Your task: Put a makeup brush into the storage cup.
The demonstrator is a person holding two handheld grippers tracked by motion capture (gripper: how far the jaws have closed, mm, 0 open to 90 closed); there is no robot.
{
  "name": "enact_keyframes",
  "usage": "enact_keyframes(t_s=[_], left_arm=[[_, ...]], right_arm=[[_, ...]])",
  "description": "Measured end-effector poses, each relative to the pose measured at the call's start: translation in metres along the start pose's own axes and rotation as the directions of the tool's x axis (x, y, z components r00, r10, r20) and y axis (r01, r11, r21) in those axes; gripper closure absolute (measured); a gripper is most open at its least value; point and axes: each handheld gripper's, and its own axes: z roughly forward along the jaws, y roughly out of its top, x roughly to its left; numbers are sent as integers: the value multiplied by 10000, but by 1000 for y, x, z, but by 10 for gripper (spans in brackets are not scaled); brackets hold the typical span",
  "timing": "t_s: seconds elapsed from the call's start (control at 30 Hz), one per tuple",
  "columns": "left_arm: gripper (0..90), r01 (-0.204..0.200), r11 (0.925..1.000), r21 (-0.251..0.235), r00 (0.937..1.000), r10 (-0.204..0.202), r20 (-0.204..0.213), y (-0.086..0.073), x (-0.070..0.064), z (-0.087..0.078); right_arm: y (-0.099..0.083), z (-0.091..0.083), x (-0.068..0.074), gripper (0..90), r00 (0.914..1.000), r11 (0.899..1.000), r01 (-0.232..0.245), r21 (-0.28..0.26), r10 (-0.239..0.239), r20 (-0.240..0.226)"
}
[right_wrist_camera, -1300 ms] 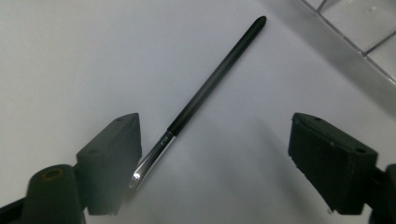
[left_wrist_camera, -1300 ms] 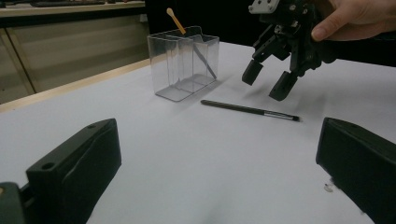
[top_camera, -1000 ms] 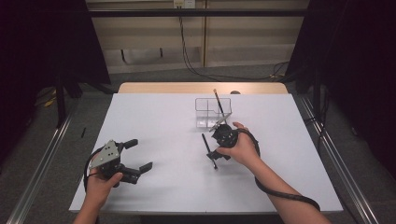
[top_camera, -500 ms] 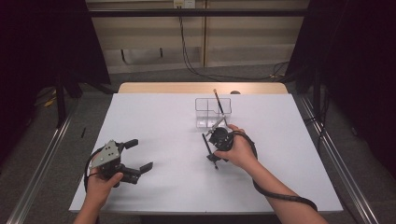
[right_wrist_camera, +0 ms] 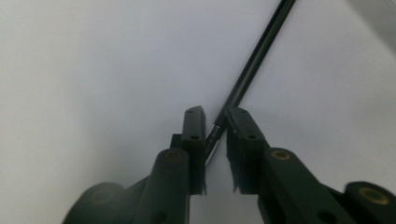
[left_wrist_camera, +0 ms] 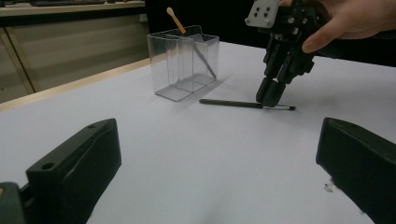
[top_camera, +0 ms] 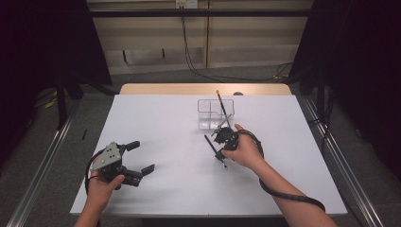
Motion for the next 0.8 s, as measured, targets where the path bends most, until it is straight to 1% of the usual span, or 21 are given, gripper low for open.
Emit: enact_keyframes(t_s=[0.03, 0.07, 0.1, 0.13, 0.17, 0.2, 0.23, 0.27, 0.33, 0.37, 0.43, 0.47, 0.5, 0.53, 0.57, 0.6, 0.63, 0.67, 0.7, 0.8], left_arm=[[0, -2, 10000, -3, 10000, 2, 3, 0, 0, 0], [0, 24, 10000, -2, 10000, -24, 21, 0, 0, 0], [0, 16, 10000, 9, 10000, -16, 24, 0, 0, 0], [0, 23, 10000, 10, 10000, -23, 27, 0, 0, 0], [0, 13, 10000, 8, 10000, -13, 34, 0, 0, 0], [0, 13, 10000, 8, 10000, -13, 37, 0, -1, 0], [0, 23, 10000, 23, 10000, -23, 40, 0, 0, 1], [0, -30, 10000, 92, 10000, 30, 45, 0, 0, 1], [0, -7, 10000, 74, 10000, 7, 52, 0, 0, 2], [0, -18, 10000, 90, 10000, 17, 68, 0, -1, 2], [2, -42, 9999, 98, 10000, 41, 69, 0, -1, 2], [2, -39, 10000, 87, 10000, 38, 52, 0, 0, 1], [2, -53, 9999, 105, 10000, 53, 49, 0, 0, 1], [2, -49, 9999, 111, 10000, 49, 65, 0, 0, 1], [2, -42, 9999, 100, 10000, 42, 66, 0, 0, 1], [2, -50, 9999, 106, 10000, 49, 53, 0, 0, 1], [2, -56, 9999, 110, 10000, 56, 48, 0, 0, 1], [2, -51, 9999, 87, 10000, 50, 69, 0, 0, 0], [2, -42, 10000, 81, 10000, 42, 62, 0, 0, 0], [2, -38, 9999, 104, 10000, 38, 23, -1, 1, 0]], right_arm=[[1, -3, -1, 900, 9998, 9999, -16, 110, 18, -201], [1, -4, -2, 900, 9994, 9978, 295, 594, -305, 158], [0, -1, -2, 900, 9965, 9936, 596, 957, -649, 531], [-1, 2, -3, 887, 9959, 9921, 676, 1054, -735, 523], [-3, 1, -3, 865, 9978, 9951, 364, 920, -413, 516], [-4, 0, -4, 775, 9987, 9967, 157, 795, -194, 465], [-4, 0, -3, 719, 9992, 9976, -219, 654, 197, 348], [-4, 0, -2, 696, 9986, 9975, -437, 559, 418, 336], [-2, -1, -1, 644, 9974, 9981, -568, 248, 556, 464], [-1, -2, 0, 640, 9966, 9972, -745, 27, 743, 350], [3, -3, 1, 611, 9959, 9960, -847, -276, 856, 301], [5, -3, 3, 618, 9953, 9952, -918, -348, 928, 273], [7, -2, 4, 610, 9952, 9949, -953, -340, 960, 176], [8, -1, 5, 608, 9954, 9951, -932, -315, 938, 177], [9, 1, 7, 606, 9955, 9956, -904, -247, 910, 247], [10, 4, 7, 604, 9967, 9969, -768, -177, 772, 240], [10, 7, 9, 604, 9962, 9964, -849, -69, 850, 194], [10, 10, 9, 592, 9965, 9967, -815, -22, 815, 158], [10, 10, 10, 625, 9963, 9965, -834, -46, 835, 204], [9, 10, 10, 740, 9970, 9987, -518, -14, 518, 573]])
